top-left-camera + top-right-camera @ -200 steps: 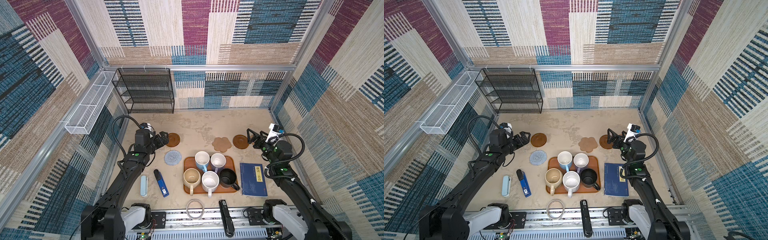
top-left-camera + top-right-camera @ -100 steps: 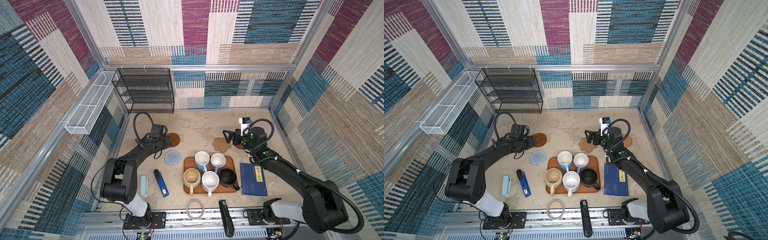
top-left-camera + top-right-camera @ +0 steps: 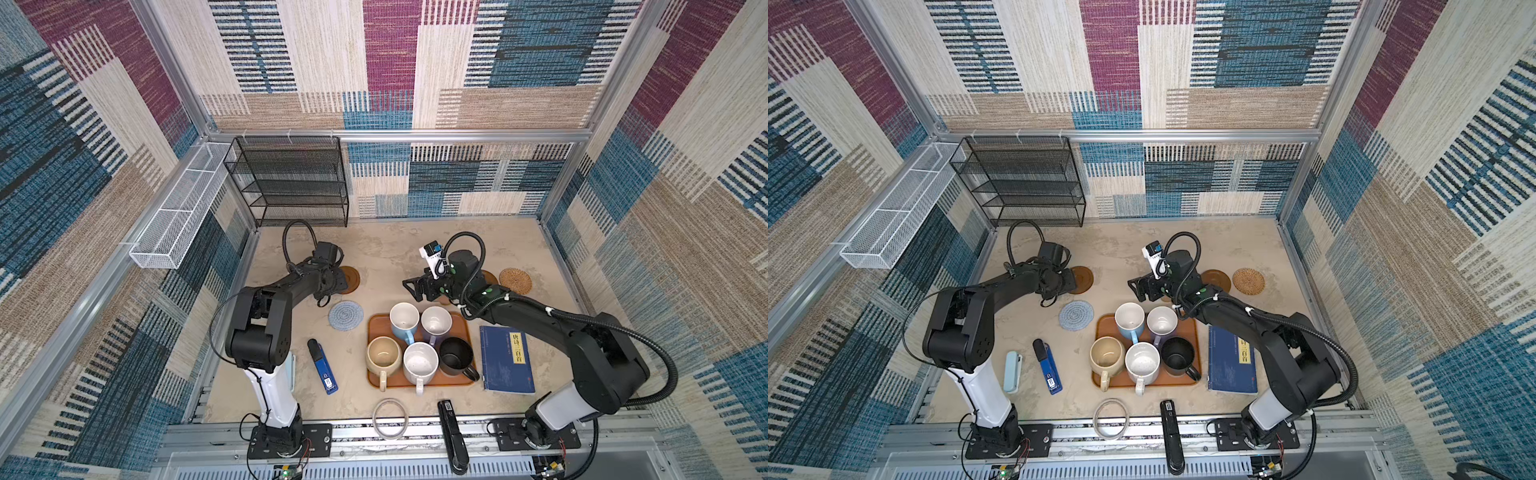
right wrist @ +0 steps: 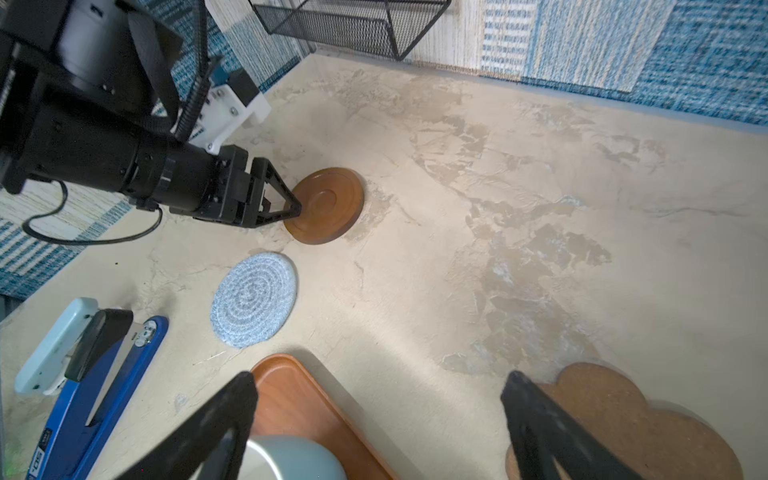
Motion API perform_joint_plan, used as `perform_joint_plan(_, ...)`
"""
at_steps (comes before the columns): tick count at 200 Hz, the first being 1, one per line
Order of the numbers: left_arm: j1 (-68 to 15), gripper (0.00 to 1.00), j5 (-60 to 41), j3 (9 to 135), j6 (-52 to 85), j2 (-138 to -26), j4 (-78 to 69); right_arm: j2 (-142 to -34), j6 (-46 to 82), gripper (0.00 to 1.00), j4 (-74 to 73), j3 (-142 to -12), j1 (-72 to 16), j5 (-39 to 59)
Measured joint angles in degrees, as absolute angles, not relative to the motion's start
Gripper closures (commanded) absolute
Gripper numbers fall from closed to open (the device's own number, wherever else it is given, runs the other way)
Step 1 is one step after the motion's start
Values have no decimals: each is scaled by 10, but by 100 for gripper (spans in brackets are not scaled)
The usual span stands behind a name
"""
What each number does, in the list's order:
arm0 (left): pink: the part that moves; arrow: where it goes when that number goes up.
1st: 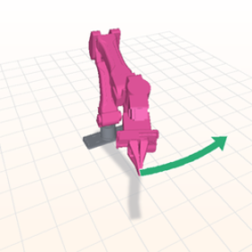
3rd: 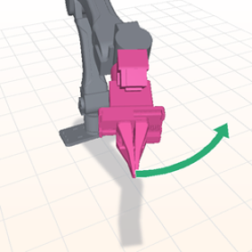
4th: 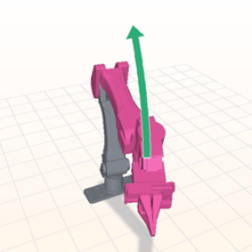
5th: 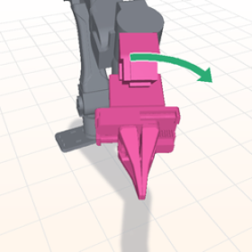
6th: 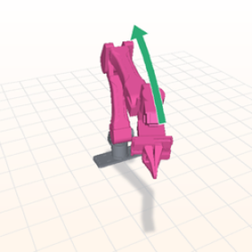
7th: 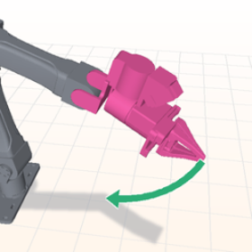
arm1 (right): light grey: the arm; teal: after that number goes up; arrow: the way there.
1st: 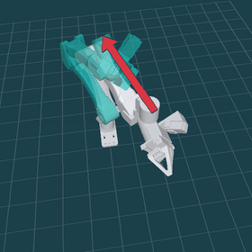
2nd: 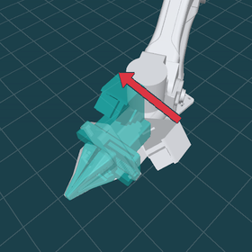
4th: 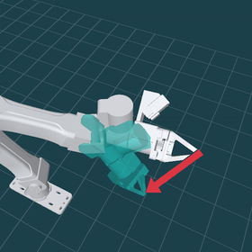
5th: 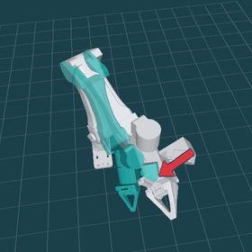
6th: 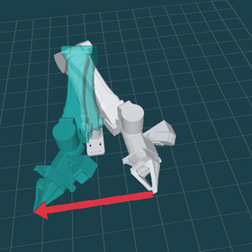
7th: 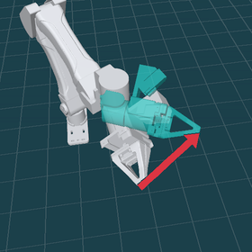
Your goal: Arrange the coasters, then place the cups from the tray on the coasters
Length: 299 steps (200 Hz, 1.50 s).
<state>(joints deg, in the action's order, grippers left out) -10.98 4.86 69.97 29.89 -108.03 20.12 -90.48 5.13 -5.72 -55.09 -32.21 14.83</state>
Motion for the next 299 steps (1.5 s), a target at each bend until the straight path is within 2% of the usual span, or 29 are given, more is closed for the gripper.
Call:
perform_joint_plan(42,-110,45,69,747,298,-1122,230,-924,49,6,-56,-566,-335,144)
perform_joint_plan(57,-110,49,77,766,298,-1136,239,-927,49,6,-55,-566,-334,131)
perform_joint_plan(191,-107,52,122,932,299,-1230,326,-933,44,5,-53,-564,-334,87)
perform_joint_plan(245,-106,47,120,934,298,-1213,338,-915,43,4,-53,-558,-334,84)
perform_joint_plan(274,-110,36,116,900,298,-1147,333,-889,47,0,-50,-548,-334,77)
perform_joint_plan(299,-124,36,98,841,297,-1074,329,-867,57,0,-41,-545,-334,75)
